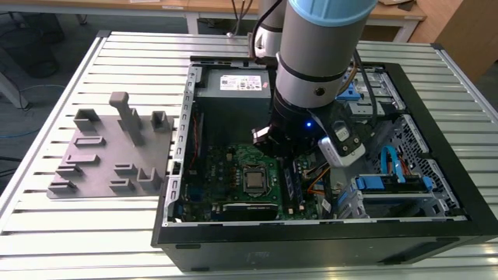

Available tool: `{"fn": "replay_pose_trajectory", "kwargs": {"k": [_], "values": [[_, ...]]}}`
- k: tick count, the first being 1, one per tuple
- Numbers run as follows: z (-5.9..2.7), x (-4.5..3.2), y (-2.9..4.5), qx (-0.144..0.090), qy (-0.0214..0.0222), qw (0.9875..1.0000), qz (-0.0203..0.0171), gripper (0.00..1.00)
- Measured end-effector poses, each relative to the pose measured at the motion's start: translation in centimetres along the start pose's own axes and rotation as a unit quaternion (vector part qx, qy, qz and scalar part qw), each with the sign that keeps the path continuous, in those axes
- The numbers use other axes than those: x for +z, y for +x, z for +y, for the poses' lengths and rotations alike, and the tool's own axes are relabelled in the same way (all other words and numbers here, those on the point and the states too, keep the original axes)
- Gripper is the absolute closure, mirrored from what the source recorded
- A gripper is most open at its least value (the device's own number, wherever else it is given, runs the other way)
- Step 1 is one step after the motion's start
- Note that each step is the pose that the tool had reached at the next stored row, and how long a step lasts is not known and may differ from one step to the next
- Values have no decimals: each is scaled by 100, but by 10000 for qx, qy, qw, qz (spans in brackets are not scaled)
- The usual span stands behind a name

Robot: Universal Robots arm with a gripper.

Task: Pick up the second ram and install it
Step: 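Insert the second ram into the second slot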

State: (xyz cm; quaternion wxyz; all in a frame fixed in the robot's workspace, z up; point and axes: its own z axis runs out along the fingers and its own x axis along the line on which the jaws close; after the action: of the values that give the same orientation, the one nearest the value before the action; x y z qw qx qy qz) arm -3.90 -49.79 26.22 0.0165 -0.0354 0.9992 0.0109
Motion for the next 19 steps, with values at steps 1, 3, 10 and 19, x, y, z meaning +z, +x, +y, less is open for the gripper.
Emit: {"fn": "replay_pose_trajectory", "kwargs": {"k": [1, 3, 10, 19], "values": [[0, 6, 0, 0, 0, 10000, 0, 86], [0, 20, 1, 0, 0, 10000, 0, 86], [-1, 71, 2, 0, 0, 10000, 0, 86], [-3, 159, 5, 176, 5, 9998, -3, 86]]}}
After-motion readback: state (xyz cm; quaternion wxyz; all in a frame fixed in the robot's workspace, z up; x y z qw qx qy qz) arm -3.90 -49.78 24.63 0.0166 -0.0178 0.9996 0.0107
